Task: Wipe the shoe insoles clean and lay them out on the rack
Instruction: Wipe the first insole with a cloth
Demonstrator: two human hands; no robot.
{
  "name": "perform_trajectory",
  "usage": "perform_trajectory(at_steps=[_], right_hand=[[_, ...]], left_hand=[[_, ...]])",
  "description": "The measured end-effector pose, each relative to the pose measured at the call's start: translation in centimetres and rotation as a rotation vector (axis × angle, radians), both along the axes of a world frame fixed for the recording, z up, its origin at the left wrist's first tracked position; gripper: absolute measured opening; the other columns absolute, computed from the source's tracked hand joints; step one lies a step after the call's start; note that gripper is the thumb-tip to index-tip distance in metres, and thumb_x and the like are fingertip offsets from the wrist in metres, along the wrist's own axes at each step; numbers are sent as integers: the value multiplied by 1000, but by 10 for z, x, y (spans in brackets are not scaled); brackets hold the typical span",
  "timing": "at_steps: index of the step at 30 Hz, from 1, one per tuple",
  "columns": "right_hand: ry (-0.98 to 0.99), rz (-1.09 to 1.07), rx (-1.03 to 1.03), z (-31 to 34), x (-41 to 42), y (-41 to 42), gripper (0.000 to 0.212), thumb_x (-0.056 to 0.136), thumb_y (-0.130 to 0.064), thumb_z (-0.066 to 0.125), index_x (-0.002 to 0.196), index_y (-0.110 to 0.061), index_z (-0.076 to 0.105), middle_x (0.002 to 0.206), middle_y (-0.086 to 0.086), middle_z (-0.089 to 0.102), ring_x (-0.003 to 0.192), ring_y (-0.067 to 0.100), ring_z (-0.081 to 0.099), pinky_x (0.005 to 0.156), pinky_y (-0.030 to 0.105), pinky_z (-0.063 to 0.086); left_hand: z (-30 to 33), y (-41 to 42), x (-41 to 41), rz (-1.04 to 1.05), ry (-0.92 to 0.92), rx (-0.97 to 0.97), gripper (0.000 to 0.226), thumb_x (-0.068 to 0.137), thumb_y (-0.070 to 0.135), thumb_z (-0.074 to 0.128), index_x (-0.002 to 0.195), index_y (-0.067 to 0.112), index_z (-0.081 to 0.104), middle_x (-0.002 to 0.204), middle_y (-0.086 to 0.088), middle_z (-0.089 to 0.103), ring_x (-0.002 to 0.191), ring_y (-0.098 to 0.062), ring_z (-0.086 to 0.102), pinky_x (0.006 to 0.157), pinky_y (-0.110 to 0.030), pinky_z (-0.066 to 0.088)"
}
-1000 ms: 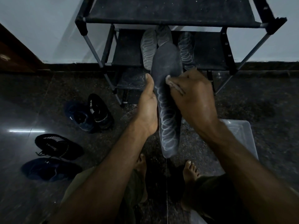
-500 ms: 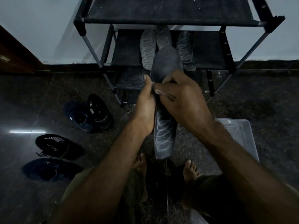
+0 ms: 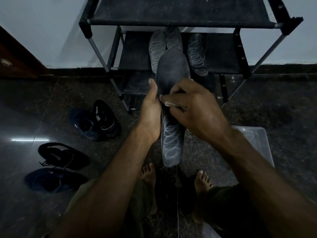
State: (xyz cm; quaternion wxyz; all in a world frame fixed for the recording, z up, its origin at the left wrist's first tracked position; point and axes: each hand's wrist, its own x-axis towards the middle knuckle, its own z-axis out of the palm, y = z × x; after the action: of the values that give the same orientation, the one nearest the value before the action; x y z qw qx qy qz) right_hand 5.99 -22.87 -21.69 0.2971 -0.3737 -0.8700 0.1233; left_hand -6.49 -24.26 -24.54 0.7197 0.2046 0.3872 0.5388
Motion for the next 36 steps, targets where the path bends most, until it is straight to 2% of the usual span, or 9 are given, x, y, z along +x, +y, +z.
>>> perform_trajectory(at_steps=[4, 7, 12, 18, 21, 24, 26, 32, 36], right_hand=[[79, -205, 9, -4, 10, 11, 15, 91, -15, 65, 96, -6, 75, 86, 8, 61, 70, 20, 58, 59, 36, 52], [152, -324, 32, -5, 6, 13, 15, 91, -11, 64, 91, 1, 73, 83, 12, 59, 64, 21, 57, 54, 30, 50], [91, -107, 16, -1, -7, -3, 10, 89, -8, 64, 91, -2, 72, 84, 9, 58, 67, 15, 54, 58, 22, 41], [127, -358, 36, -5, 15, 19, 13, 91, -9, 64, 94, 1, 72, 89, 14, 58, 66, 19, 55, 54, 26, 45], [162, -337, 20, -6, 14, 22, 14, 92, -10, 63, 96, 0, 72, 91, 14, 59, 70, 20, 57, 58, 31, 51], [99, -156, -16, -5, 4, 12, 13, 91, -9, 64, 99, -3, 72, 92, 8, 58, 74, 13, 54, 63, 18, 43], [79, -124, -22, -6, 2, 10, 12, 90, -8, 65, 98, -3, 72, 91, 8, 58, 73, 13, 54, 62, 20, 43], [160, -385, 49, -7, 20, 27, 12, 89, -6, 63, 93, 2, 71, 89, 18, 59, 68, 26, 58, 57, 37, 54], [116, -215, 18, -7, 6, 17, 14, 90, -7, 63, 99, -1, 72, 94, 13, 59, 75, 17, 57, 61, 25, 47]], left_hand=[[4, -1, 6, -6, 9, -31, 68, 99, 60, 23, 129, 9, 57, 125, -15, 64, 116, -28, 62, 99, -40, 50], [4, -4, 12, -30, 47, -42, 66, 100, 58, 22, 132, 11, 55, 127, -13, 64, 116, -27, 62, 97, -38, 52], [5, -5, 8, -12, 47, -9, 69, 102, 57, 23, 137, 4, 50, 134, -21, 58, 124, -27, 57, 109, -41, 42], [6, -5, 13, -48, 32, -53, 65, 100, 58, 20, 124, 12, 60, 115, -10, 70, 104, -23, 68, 83, -34, 57], [6, -6, 15, -43, 26, -55, 63, 100, 57, 21, 125, 13, 59, 116, -9, 70, 106, -23, 68, 86, -34, 57], [8, -7, 13, -35, 30, -39, 62, 101, 56, 22, 127, 12, 58, 124, -13, 66, 114, -25, 64, 94, -36, 54], [7, -7, 11, -19, 42, -39, 63, 101, 56, 22, 127, 12, 58, 123, -14, 66, 114, -25, 64, 95, -36, 54], [4, -5, 15, -55, 69, -66, 63, 100, 58, 21, 125, 15, 60, 120, -7, 69, 111, -23, 66, 91, -35, 55], [5, -7, 15, -46, 57, -67, 64, 100, 59, 24, 129, 14, 58, 127, -13, 65, 117, -27, 63, 101, -42, 50]])
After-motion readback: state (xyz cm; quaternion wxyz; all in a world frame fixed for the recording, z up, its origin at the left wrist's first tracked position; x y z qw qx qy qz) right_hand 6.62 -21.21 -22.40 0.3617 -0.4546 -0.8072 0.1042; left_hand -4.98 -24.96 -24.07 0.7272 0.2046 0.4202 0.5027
